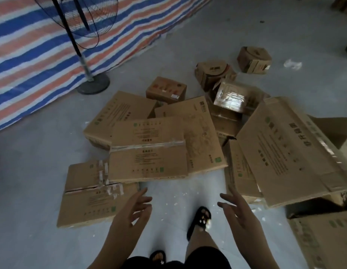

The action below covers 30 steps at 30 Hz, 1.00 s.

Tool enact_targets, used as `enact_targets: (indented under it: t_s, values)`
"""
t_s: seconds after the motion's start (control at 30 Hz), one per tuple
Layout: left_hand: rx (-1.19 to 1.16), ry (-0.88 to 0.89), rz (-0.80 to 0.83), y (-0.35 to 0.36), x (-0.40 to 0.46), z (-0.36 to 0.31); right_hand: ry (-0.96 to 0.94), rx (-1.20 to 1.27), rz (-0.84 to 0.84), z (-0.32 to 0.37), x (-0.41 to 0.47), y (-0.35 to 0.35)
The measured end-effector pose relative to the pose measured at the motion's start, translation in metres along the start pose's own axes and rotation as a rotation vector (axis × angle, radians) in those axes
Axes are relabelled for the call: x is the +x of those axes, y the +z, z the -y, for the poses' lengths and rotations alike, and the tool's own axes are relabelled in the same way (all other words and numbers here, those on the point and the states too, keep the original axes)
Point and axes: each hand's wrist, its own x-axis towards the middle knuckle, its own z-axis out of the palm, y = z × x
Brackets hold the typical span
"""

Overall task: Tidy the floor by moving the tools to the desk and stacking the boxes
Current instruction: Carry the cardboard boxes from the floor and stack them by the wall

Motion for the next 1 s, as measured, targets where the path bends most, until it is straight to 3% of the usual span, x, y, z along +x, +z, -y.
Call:
enact_targets:
  t_s: [0.2, 0.5, 0.67, 0.87, 1.0]
  values:
    - [-0.106, -0.155, -0.277, 0.051, 0.111, -0.008, -0.019, -0.132, 0.274, 0.002, 0.184, -0.02]
    - [-0.289, -0.5, -0.694, 0.163, 0.256, -0.027, 0.019, -0.527, 0.834, 0.045, 0.478, -0.035]
    - [-0.445, -0.784, -0.804, 0.211, 0.309, 0.016, -0.112, -0.691, 0.953, 0.038, 0.558, 0.033]
    - [-0.903, -1.138, -0.971, 0.267, 0.376, 0.123, -0.289, -0.749, 0.927, -0.049, 0.643, 0.141]
    - [-1.222, -1.149, -1.143, 0.307, 0.407, 0.183, -0.253, -0.765, 0.901, -0.111, 0.69, 0.191]
